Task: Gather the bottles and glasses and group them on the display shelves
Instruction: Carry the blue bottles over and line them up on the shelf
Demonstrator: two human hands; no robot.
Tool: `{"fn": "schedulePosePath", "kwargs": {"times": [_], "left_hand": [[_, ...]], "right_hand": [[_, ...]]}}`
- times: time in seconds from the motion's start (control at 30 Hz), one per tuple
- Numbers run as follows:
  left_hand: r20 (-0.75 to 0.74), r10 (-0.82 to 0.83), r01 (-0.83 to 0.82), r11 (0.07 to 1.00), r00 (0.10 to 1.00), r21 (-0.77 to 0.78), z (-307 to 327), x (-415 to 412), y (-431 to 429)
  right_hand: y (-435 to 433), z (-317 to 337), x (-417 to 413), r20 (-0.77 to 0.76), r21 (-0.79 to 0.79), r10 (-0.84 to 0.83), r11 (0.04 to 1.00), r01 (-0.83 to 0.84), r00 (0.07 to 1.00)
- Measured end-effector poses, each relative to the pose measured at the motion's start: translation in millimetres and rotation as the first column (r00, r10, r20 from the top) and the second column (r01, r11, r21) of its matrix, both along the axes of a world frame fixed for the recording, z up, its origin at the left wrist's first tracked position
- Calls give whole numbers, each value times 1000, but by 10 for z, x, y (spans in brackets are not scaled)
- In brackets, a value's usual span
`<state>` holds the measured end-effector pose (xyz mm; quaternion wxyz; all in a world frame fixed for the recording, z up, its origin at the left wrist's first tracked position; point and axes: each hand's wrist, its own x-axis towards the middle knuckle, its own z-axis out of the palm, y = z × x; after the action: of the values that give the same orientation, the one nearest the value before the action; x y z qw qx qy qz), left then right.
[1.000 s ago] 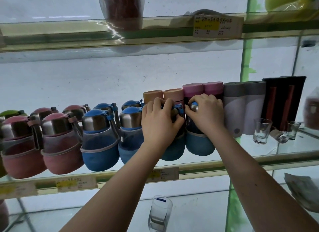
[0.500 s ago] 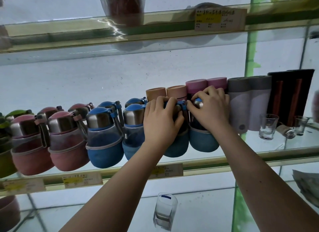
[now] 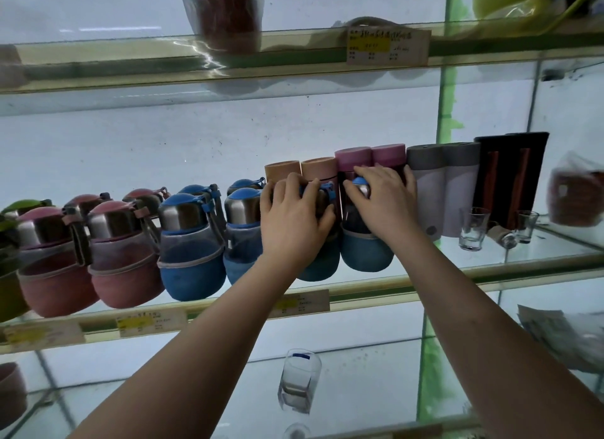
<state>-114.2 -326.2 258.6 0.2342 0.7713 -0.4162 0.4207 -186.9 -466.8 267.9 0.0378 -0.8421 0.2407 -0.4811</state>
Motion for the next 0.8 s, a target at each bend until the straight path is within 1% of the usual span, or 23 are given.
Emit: {"fn": "schedulePosePath", "kwargs": {"times": [0.1, 0.17, 0.23, 0.33, 0.43, 0.53, 0.63, 0.8], "left_hand": [[-96, -55, 70, 986, 994, 154, 95, 16, 144], [-156, -96, 123, 976, 983, 179, 147, 20, 241], [-225, -172, 196, 976, 959, 93, 184, -33, 373], [-296, -304, 275, 952, 905, -138, 205, -140, 600], [-373, -426, 310, 890, 824, -333, 168, -131, 908], [-408, -538, 316, 809, 738, -496, 104, -65, 1235], [-416, -619, 325, 743, 666, -585, 58, -32, 1625], [-422, -682, 291, 675, 597, -678, 23, 49, 2444]], "right_hand": [[58, 24, -63, -50, 38, 34, 999, -32, 998], [133, 13, -105, 3, 30, 56, 998, -56, 998], [270, 23, -143, 85, 38, 81, 996, -85, 993], [518, 44, -182, 195, 50, 162, 983, -175, 967], [868, 40, -196, 278, 37, 266, 957, -287, 923], [1247, 0, -171, 341, 113, 384, 890, -443, 858], [1682, -33, -83, 380, 171, 464, 815, -553, 801], [2528, -33, 115, 372, 233, 543, 730, -642, 753]]}}
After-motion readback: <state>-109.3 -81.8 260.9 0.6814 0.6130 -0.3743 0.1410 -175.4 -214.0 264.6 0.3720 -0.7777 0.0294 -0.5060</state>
